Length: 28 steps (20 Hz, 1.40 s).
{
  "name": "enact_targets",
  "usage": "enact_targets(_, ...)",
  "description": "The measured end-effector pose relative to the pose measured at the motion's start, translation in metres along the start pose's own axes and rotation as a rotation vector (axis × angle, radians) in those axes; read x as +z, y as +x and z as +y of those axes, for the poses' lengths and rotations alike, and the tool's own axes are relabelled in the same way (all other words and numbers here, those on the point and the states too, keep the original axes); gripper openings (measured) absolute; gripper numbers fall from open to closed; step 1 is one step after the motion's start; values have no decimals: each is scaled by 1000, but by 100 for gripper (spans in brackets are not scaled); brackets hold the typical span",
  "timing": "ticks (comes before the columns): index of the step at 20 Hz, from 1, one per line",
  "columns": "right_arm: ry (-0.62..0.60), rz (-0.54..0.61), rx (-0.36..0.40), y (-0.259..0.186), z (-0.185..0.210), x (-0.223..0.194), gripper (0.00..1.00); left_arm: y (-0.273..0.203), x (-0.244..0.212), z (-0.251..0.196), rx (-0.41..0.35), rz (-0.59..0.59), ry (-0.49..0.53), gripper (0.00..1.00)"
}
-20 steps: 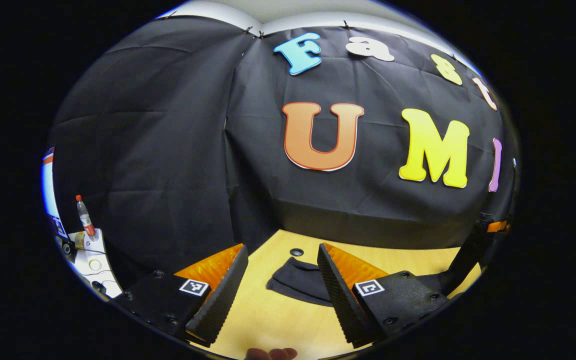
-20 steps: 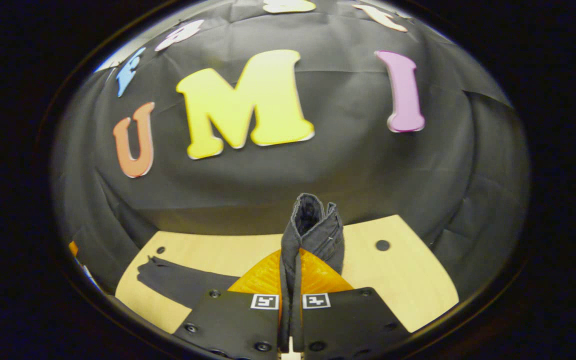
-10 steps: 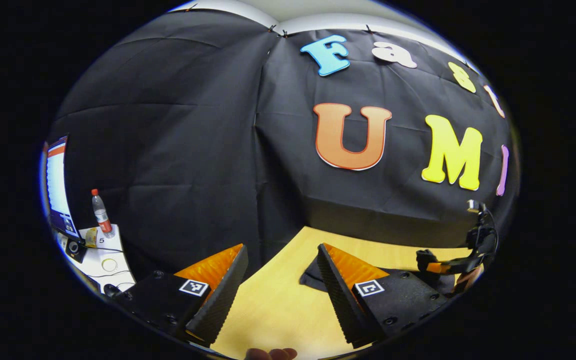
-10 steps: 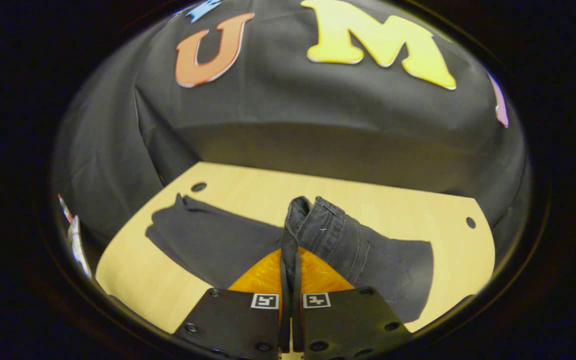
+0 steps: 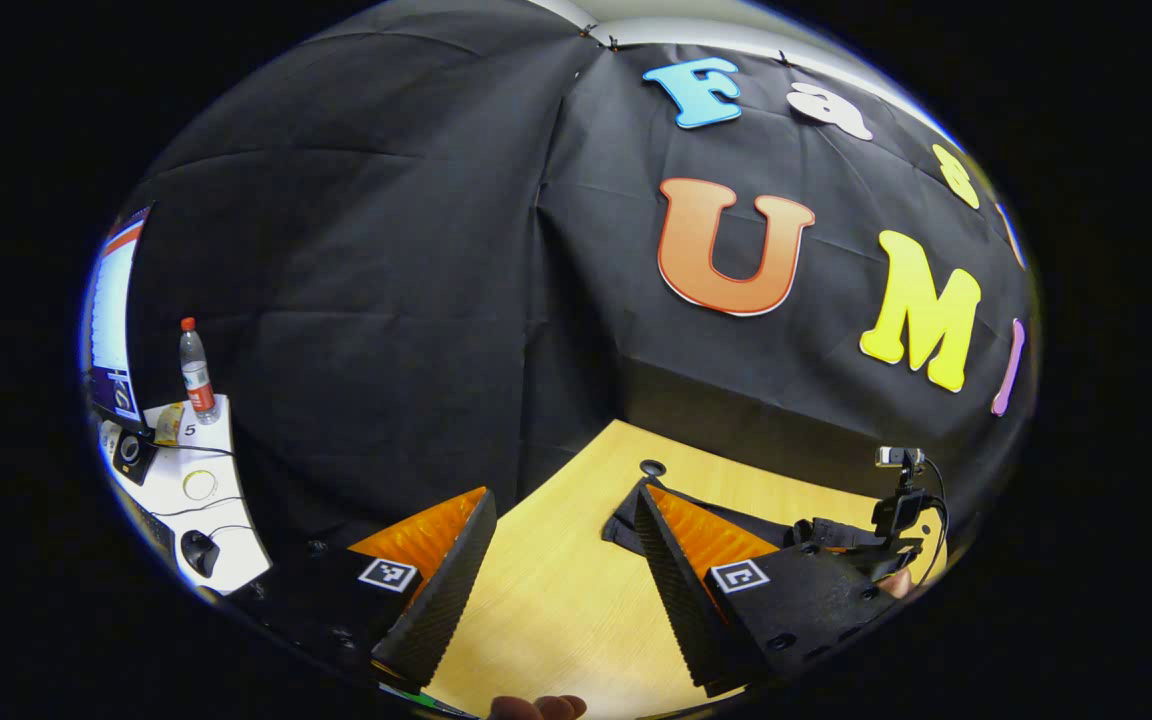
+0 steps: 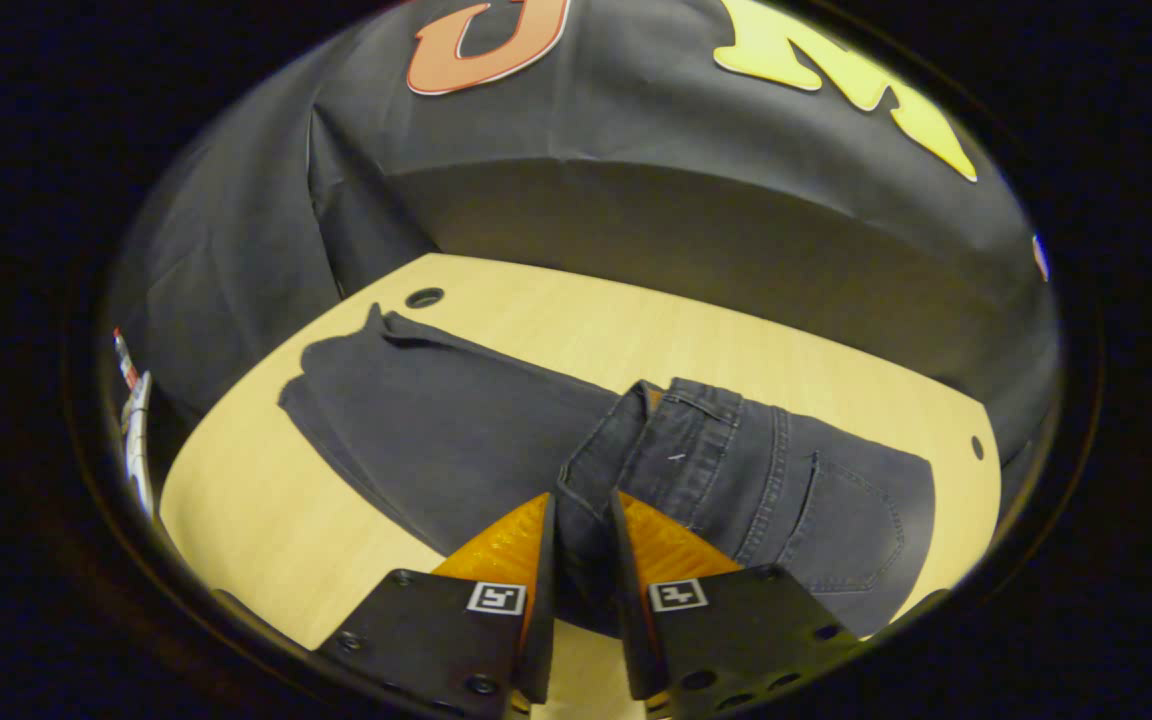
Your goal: Grasp the waist and the cuffs of the jeans and fold them to make the two legs overlap; first hold the waist and fold one-third of the jeans toward the cuffs, then hold the cuffs and fold the remaining one-third in the same direction to finish folding.
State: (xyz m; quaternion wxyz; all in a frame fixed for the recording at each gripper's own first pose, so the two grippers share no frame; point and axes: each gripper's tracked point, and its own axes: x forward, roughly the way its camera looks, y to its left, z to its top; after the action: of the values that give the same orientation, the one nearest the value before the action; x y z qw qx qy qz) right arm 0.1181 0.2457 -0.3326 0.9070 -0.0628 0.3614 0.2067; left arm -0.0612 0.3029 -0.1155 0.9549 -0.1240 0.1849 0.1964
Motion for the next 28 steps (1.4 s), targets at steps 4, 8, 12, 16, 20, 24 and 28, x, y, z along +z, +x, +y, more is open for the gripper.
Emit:
enact_targets(4,21,-20,97,-49,9,14,87,24,-7,-19,-68,-32,25,91)
enact_targets(8,-11,-59,174,-146,7,27,86,61,-42,-43,-175,62,-158,91)
enact_targets(12,6,-96,157,-236,-43,37,84,112,-94,-68,-287,241,-518,94)
enact_targets(16,171,-3,-74,-267,-163,-11,87,165,-143,-86,-299,436,-943,94)
enact_targets(20,295,13,-202,-287,-228,-26,88,205,-151,-84,-253,451,-1067,92)
enact_targets(24,373,12,-218,-287,-236,-26,88,229,-145,-94,-276,435,-1055,92)
enact_targets(28,350,28,-223,-285,-234,-32,88,246,-141,-102,-291,423,-1078,93)
